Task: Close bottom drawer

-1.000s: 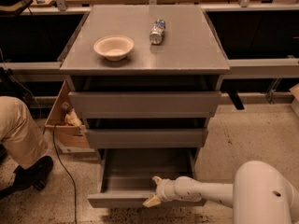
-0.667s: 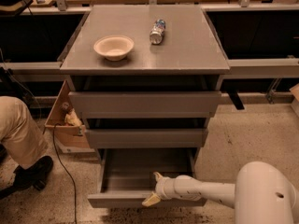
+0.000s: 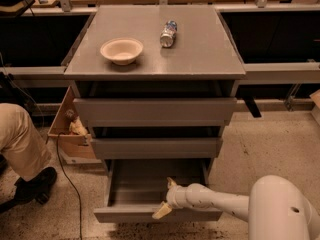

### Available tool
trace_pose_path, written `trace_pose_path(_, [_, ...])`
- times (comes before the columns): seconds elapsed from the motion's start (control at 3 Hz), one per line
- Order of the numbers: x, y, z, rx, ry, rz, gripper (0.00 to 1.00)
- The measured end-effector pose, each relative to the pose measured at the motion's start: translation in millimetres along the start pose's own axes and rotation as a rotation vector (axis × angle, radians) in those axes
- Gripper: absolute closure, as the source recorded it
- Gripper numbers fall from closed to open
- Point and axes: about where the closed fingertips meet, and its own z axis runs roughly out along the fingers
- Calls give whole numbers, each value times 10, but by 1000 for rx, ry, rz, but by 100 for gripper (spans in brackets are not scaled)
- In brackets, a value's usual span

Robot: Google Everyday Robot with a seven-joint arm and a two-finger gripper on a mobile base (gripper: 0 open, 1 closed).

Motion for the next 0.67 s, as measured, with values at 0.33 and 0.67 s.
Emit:
trace_pose_path(0.33, [101, -69, 132, -2, 11, 11, 23])
trace_pose_path(0.67, [102, -99, 148, 1, 12, 12, 47])
